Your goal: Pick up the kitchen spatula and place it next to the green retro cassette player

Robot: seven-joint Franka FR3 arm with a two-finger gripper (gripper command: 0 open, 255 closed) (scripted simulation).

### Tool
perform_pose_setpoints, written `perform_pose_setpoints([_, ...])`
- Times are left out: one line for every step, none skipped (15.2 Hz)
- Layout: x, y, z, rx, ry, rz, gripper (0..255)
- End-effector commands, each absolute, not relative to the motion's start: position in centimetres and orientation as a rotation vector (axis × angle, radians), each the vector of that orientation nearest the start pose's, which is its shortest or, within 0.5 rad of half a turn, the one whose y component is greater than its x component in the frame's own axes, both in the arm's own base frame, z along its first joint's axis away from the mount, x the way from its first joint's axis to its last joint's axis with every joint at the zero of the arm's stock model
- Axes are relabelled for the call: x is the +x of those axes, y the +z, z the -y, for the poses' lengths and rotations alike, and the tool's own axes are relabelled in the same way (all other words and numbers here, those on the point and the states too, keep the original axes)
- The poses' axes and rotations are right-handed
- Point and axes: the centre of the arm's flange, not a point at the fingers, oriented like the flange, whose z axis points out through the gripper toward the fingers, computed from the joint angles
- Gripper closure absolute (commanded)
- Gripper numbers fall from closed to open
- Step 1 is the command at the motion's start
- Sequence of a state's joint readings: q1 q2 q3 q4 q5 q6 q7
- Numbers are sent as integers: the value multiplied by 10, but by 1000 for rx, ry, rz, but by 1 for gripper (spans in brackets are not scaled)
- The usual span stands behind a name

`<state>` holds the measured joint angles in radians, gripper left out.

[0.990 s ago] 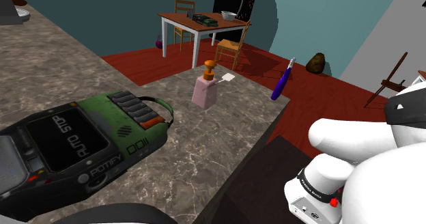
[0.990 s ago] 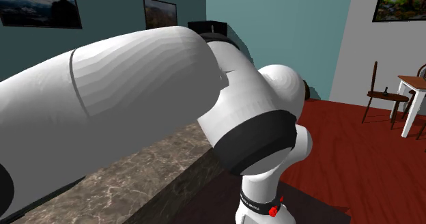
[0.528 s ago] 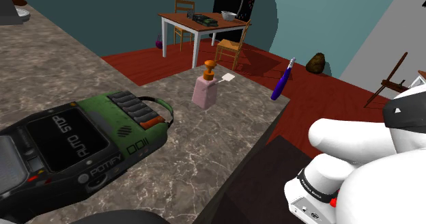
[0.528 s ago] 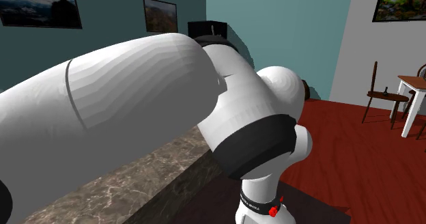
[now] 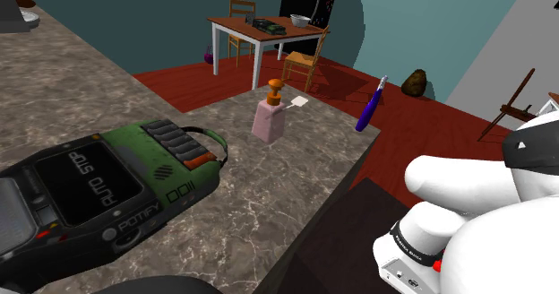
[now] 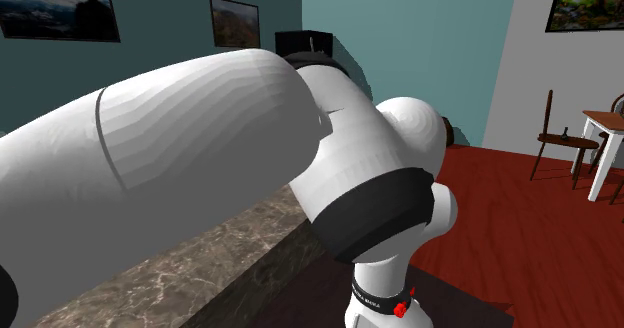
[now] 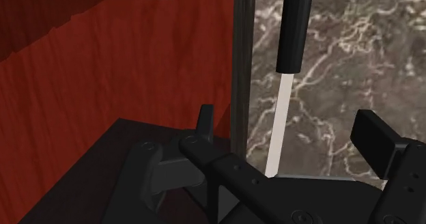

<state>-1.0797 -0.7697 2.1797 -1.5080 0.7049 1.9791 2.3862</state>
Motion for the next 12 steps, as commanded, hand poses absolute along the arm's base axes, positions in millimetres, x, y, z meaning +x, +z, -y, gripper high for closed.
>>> perform_pose_setpoints([153,364,-683,-2362,79,-2005,0])
perform_pose_setpoints([154,377,-682,-2362,79,-2005,0])
perform_pose_setpoints([154,390,-681,-2362,79,-2005,0])
perform_pose_setpoints([154,400,-681,-2362,79,-2005,0])
perform_pose_setpoints([154,400,-681,-2362,79,-2005,0])
perform_pose_setpoints([154,400,-681,-2362,79,-2005,0])
perform_pose_setpoints([154,400,-681,-2362,79,-2005,0])
perform_pose_setpoints([154,400,-681,-2362,79,-2005,0])
perform_pose_setpoints([154,400,-681,-2362,79,-2005,0])
perform_pose_setpoints([154,400,-681,-2362,79,-2005,0])
perform_pose_setpoints([154,400,-681,-2362,79,-2005,0])
perform_pose_setpoints([154,400,-681,-2362,79,-2005,0])
